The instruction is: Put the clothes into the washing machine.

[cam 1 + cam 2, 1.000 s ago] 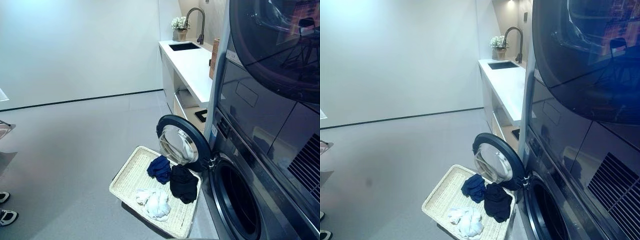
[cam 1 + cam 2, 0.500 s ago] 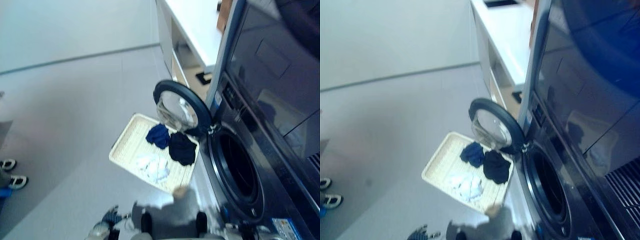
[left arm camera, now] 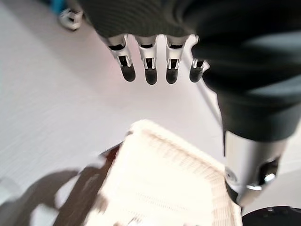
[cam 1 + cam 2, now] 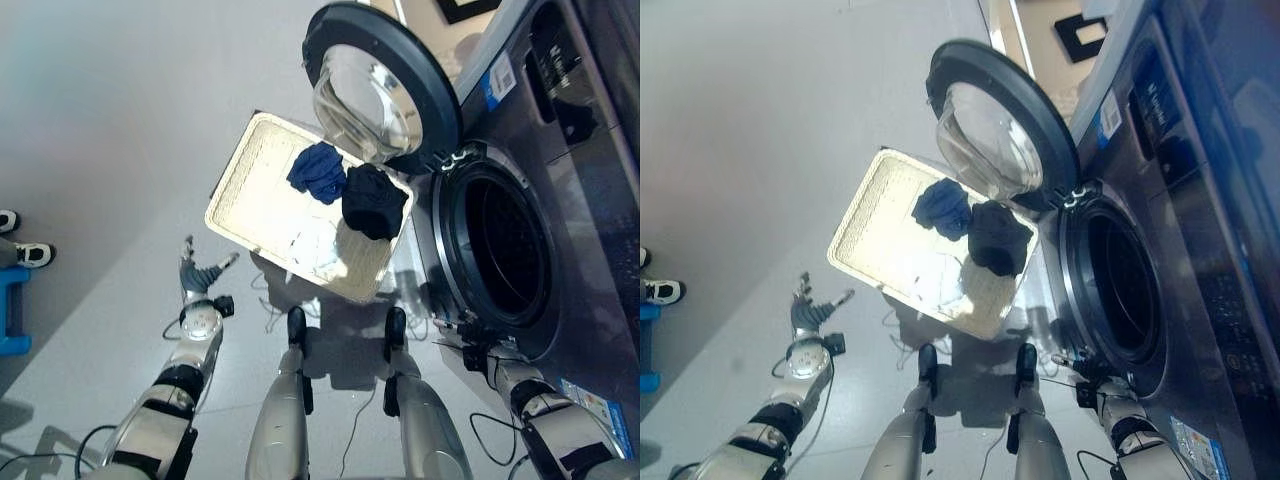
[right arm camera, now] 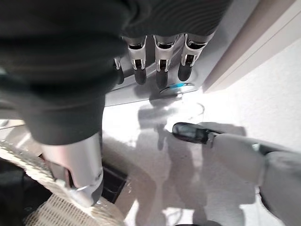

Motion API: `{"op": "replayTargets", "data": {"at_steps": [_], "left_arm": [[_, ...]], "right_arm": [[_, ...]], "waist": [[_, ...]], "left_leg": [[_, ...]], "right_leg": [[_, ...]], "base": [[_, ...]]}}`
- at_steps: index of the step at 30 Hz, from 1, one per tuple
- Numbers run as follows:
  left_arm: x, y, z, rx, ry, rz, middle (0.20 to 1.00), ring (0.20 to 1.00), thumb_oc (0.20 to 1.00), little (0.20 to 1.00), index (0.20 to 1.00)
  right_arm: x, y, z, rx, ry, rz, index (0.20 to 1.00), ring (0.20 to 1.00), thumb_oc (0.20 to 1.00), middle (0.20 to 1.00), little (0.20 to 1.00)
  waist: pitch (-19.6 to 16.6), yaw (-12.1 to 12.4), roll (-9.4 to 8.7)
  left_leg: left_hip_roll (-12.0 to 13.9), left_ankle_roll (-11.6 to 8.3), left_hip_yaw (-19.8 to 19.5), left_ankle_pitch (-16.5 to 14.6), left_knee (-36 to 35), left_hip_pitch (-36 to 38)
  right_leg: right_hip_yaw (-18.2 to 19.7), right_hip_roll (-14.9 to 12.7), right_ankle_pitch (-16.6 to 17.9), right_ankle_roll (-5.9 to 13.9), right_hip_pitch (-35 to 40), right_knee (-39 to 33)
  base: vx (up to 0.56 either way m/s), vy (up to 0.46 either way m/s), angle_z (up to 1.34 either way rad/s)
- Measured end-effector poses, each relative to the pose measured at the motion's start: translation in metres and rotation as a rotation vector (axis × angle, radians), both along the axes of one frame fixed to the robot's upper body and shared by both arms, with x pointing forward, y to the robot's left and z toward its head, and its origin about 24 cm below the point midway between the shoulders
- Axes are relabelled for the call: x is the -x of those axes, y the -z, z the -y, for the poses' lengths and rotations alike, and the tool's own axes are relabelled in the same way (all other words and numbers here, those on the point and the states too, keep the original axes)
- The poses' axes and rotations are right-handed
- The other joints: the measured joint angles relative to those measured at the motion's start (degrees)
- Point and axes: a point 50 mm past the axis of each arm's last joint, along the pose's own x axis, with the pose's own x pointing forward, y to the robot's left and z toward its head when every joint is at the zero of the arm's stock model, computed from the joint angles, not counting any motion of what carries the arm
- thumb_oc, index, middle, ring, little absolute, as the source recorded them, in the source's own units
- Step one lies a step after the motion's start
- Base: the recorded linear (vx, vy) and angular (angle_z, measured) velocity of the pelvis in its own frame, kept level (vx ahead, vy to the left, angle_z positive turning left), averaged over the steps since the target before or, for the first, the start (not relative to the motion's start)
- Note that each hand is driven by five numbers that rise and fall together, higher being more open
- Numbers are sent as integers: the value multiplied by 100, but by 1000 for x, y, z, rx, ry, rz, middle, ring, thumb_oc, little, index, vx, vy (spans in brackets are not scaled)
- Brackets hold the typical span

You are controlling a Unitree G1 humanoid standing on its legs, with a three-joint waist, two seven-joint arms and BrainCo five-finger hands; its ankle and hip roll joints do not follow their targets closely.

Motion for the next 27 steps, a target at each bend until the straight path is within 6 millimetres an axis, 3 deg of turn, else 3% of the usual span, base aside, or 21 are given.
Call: {"op": "replayTargets", "data": {"at_steps": [4, 10, 12, 14, 21, 24, 27], "left_arm": [[-7, -21, 11, -127, 26, 81, 1000, 1000, 1000, 1000, 1000], [-15, -47, 23, -354, 68, 174, 1000, 1000, 1000, 1000, 1000], [-16, -50, 25, -391, 69, 181, 1000, 1000, 1000, 1000, 1000], [-20, -62, 30, -579, 113, 204, 1000, 1000, 1000, 1000, 1000], [-33, -90, 41, -956, 178, 238, 1000, 1000, 1000, 1000, 1000], [-43, -104, 36, -1108, 165, 209, 1000, 1000, 1000, 1000, 1000], [-46, -104, 33, -1158, 153, 172, 1000, 1000, 1000, 1000, 1000]], "right_arm": [[-11, -13, -1, 6, -18, 57, 1000, 1000, 1000, 1000, 1000], [-31, -36, -8, 6, -45, 157, 1000, 1000, 1000, 1000, 1000], [-34, -39, -10, 7, -50, 168, 1000, 1000, 1000, 1000, 1000], [-39, -49, -10, 30, -75, 196, 1000, 1000, 1000, 1000, 1000], [-56, -74, -9, 44, -93, 268, 1000, 1000, 1000, 1000, 1000], [-65, -91, -7, 52, -113, 308, 1000, 1000, 1000, 1000, 1000], [-69, -97, -8, 64, -126, 322, 1000, 1000, 1000, 1000, 1000]], "waist": [[28, -2, -78], [45, -18, -147], [59, -26, -171], [64, -69, -215], [92, -186, -271], [91, -303, -273], [90, -337, -276]], "left_leg": [[-95, 0, -126, -4, 357, -679], [-205, 21, -248, -30, 830, -1661], [-207, 20, -250, -30, 885, -1757], [-212, -10, -274, -56, 1048, -2066], [-226, -17, -311, -60, 1237, -2590], [-227, -21, -315, -58, 1277, -2811], [-225, -30, -293, -63, 1308, -2887]], "right_leg": [[24, -127, -272, 6, -860, 790], [126, -221, -368, -55, -1973, 1502], [138, -224, -372, -60, -2081, 1564], [145, -230, -401, -102, -2372, 1659], [159, -231, -351, -93, -2853, 1797], [164, -231, -345, -100, -3066, 1827], [201, -224, -332, -119, -3149, 1833]], "base": [[-29, -15, 10], [-13, 0, 2], [0, 0, 0], [-12, 16, 1], [-12, 4, 0], [-22, 41, 0], [-15, 31, -4]]}}
